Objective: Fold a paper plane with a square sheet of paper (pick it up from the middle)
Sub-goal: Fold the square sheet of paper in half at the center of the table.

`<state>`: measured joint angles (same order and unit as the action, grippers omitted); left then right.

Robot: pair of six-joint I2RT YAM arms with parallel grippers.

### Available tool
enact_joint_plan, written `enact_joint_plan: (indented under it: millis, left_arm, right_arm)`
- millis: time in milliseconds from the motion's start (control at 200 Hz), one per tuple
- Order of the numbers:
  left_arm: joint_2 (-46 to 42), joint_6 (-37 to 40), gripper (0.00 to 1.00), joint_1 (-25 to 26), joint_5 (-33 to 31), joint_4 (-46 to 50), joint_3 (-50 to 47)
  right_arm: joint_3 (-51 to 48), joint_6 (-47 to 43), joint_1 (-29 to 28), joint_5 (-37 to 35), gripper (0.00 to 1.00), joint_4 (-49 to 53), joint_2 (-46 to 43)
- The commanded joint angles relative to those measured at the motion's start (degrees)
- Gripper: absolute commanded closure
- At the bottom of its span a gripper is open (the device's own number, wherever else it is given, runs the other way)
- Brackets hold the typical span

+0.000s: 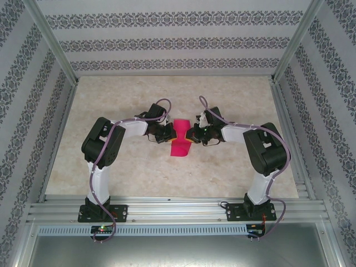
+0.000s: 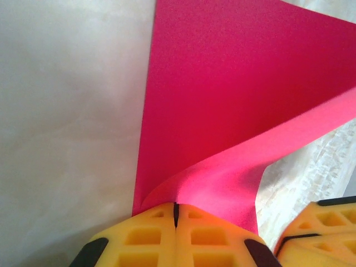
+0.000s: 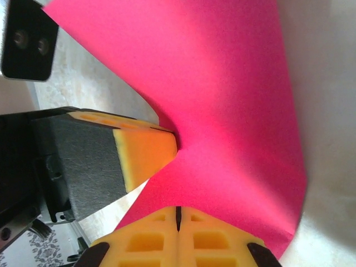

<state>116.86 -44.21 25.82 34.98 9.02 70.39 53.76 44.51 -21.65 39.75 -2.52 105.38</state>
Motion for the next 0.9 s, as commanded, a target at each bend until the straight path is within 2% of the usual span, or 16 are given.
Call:
enact_joint_plan:
  millis: [0,235,465,580,894]
  left_arm:
    - [2.6,0.3,1.00,0.8,-2.1,3.2,-2.1]
    - [2.9,0.4,1.00,0.8,-2.1,3.6,-1.8]
    - [2.8,0.4,1.00,0.8,-2.2,3.8,-1.8]
    - [2.8,0.5,1.00,0.8,-2.3,4.0,-1.7]
    - [2.9,0.5,1.00,0.8,-2.1,4.0,-1.7]
  right_arm:
    - [-1.3,-2.0,-0.4,-0.5,0.99,0.9,2.4]
    - [-3.4,-3.5,-0.1,-2.7,0.99,2.2,4.1]
    - [-2.2,-3.7,-0.1,-2.0,0.99,3.7,-2.6]
    - [-2.3,-2.6,-0.5,0.8,0.98,1.8,-4.8]
    - [-6.0,-1.9,-1.6,0.5,0.98,-1.0,-1.9]
